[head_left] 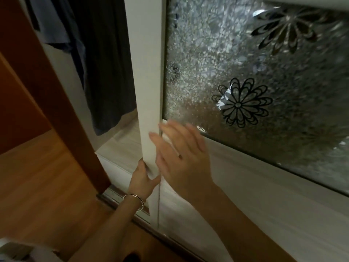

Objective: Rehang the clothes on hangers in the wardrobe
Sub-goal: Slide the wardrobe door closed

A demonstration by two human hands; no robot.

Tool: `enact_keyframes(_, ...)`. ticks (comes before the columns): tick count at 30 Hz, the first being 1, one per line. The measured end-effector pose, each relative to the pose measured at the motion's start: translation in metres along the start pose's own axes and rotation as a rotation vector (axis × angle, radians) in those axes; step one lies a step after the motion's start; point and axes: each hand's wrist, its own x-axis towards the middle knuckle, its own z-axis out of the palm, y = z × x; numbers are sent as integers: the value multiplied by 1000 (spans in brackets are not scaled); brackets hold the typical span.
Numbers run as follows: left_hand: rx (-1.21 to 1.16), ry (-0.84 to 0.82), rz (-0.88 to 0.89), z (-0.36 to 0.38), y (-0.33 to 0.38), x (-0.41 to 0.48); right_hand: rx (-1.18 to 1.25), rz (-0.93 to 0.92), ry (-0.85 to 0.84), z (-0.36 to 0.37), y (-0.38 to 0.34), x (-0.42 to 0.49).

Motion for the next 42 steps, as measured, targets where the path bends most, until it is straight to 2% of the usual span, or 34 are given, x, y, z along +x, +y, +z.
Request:
enact_keyframes(2,-29,-36,-60,-17,-7,12,-258,-27,94,8,-4,28)
enact_keyframes(5,-36,-67,-72,-40,-21,31,-519,-26,82,30,-12,54)
enact_keyframes(11,-29,-62,-96,-83,-50,72,-649,-66,1,85,-34,87)
enact_keyframes(18,-115,141,-69,-133,-56,92,-645,-73,-63,136,-63,126)
enact_keyframes(24,-44,378,-48,-174,-56,113,-604,-136,-270,166,-88,156)
enact_keyframes(30,46,412,-79,-206,-64,141,-595,-151,-346,201,-110,185)
enact_keyframes(34,-18,424,-108,-231,-75,165,-609,-164,-345,229,-122,202)
enact_keyframes(42,73,424,-103,-268,-107,200,-548,-113,-320,273,-140,228)
